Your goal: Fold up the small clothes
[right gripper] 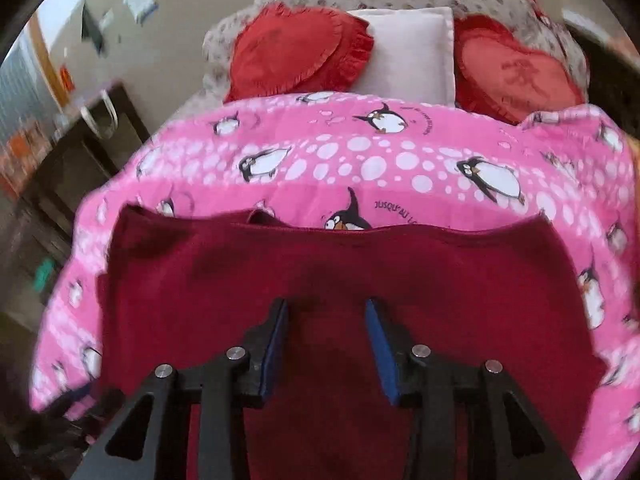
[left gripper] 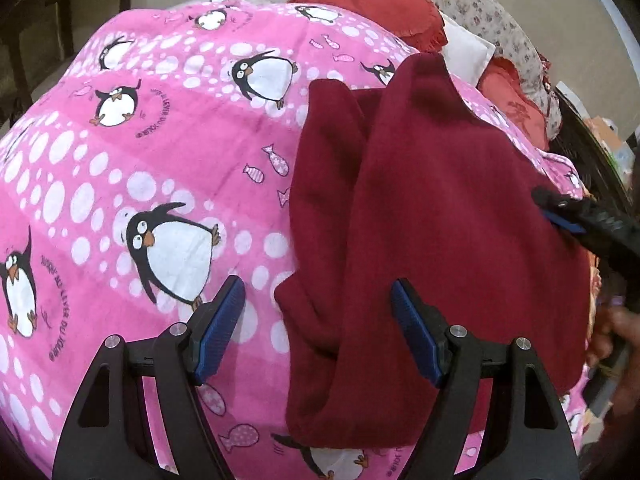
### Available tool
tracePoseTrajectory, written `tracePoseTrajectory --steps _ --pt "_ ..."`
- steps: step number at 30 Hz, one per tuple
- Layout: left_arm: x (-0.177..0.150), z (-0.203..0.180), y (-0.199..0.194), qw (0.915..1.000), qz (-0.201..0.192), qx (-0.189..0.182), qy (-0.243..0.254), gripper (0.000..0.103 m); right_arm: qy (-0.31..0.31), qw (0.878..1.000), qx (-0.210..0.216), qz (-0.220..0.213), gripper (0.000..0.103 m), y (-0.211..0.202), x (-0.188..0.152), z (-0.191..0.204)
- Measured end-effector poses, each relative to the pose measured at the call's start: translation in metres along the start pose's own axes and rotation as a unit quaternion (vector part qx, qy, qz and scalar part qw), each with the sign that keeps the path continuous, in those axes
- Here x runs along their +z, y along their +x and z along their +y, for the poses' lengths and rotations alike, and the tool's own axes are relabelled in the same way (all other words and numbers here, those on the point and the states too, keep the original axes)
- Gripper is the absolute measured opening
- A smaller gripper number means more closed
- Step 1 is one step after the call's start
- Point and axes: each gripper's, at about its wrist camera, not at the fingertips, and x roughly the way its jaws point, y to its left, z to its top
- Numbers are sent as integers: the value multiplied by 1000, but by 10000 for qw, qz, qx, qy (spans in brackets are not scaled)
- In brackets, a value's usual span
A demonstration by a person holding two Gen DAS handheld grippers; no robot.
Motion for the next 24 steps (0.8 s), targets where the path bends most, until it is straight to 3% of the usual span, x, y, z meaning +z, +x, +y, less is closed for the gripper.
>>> tracePoseTrajectory --steps 4,14,24 --pt "-5 -5 -5 10000 16 90 -13 76 190 9987 455 -160 41 -28 -12 6" --pt "-25 -36 -38 9983 -246 341 405 76 398 9976 568 -20 46 -62 -96 3" --pt "-50 -59 -77 9943 -512 556 758 76 732 9937 831 -172 50 -91 -120 -5"
